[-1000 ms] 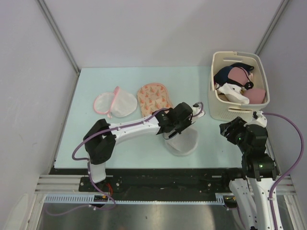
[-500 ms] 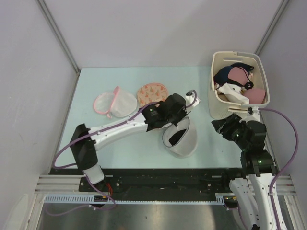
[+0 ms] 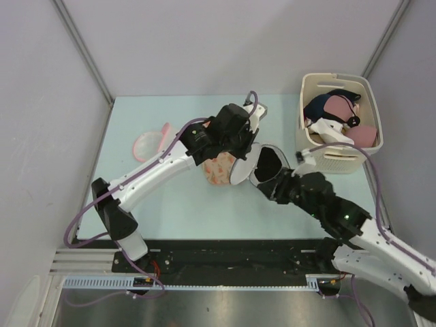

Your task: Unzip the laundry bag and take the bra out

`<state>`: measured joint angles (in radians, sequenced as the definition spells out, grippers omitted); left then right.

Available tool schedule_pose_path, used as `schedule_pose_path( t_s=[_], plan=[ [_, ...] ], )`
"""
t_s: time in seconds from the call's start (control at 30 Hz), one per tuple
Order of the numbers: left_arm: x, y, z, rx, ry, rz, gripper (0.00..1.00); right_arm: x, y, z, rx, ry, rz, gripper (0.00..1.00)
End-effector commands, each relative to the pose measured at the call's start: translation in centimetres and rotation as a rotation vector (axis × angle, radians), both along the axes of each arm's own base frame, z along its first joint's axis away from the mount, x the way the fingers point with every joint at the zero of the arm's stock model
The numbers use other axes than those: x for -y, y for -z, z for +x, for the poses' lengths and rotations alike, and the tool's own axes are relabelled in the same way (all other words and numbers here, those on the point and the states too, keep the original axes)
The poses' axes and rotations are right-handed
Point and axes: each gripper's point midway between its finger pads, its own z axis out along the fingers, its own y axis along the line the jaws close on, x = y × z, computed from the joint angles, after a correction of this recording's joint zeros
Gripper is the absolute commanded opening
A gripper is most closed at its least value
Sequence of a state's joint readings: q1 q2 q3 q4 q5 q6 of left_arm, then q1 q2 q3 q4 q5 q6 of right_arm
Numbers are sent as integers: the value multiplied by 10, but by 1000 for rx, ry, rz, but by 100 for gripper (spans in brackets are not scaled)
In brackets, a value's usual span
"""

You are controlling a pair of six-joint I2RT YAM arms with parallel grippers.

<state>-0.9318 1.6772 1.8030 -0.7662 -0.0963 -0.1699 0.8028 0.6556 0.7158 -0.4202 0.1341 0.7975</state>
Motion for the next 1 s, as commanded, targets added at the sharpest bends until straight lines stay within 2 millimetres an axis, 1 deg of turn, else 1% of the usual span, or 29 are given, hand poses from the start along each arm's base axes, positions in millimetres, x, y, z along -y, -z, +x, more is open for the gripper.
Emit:
schedule_pose_path(
  t_s=[0.0,0.03,0.07,0.1,0.13,0.2,0.23,0.27,0.3,0.37,0.4,0.43,0.47,0.5,0.53,0.57,0.63,0.67,0.77,0.8,0.87,0.9,0.97],
  plan=[
    [-3,11,-10,-113,-2,-32,0,-19,-13,22,93,139,-80,38],
    [-4,14,-9,-120,-6,-26,0,-21,-11,25,92,152,-100,39],
    [-5,14,-9,-121,-9,-26,0,-20,-7,30,93,181,-121,39],
    [-6,15,-8,-122,-10,-23,0,-16,-2,34,88,212,-143,39],
    [-7,15,-9,-123,-11,-21,0,-16,9,39,76,234,-183,39],
    [-8,15,-9,-123,-10,-21,0,-3,16,54,72,309,-222,40],
    [-10,17,-10,-123,-11,-18,0,0,23,61,60,323,-241,40],
    [-10,17,-10,-123,-11,-19,0,0,26,65,46,320,-240,40],
    [-11,19,-10,-123,-12,-18,0,11,27,78,41,360,-244,40],
    [-14,23,-10,-129,-18,-13,0,14,34,89,17,357,-243,40],
    [-14,23,-9,-128,-21,-16,0,15,34,97,21,353,-241,40],
    [-16,28,-8,-136,-28,-11,1,26,38,108,3,391,-241,39],
    [-14,28,-12,-150,-10,-25,0,24,49,112,-34,372,-244,39],
    [-14,28,-12,-145,-8,-30,0,24,55,117,-51,368,-240,39],
    [-16,31,-12,-148,-12,-25,0,33,61,126,-78,395,-232,39],
    [-16,31,-11,-146,-15,-28,0,25,74,129,-116,362,-227,39],
    [-18,32,-10,-146,-20,-28,0,26,84,137,-148,365,-212,42],
    [-18,32,-10,-147,-17,-29,0,18,92,140,-165,340,-205,43],
    [-20,31,-9,-144,-23,-29,0,7,95,148,-162,318,-171,46],
    [-20,30,-9,-140,-20,-32,0,4,106,151,-183,314,-180,47],
    [-20,30,-9,-140,-18,-29,0,1,110,159,-190,319,-167,49],
    [-20,31,-8,-140,-17,-26,0,0,120,162,-211,321,-178,52],
    [-20,31,-8,-140,-16,-25,0,-1,124,170,-221,345,-160,54]
  ],
)
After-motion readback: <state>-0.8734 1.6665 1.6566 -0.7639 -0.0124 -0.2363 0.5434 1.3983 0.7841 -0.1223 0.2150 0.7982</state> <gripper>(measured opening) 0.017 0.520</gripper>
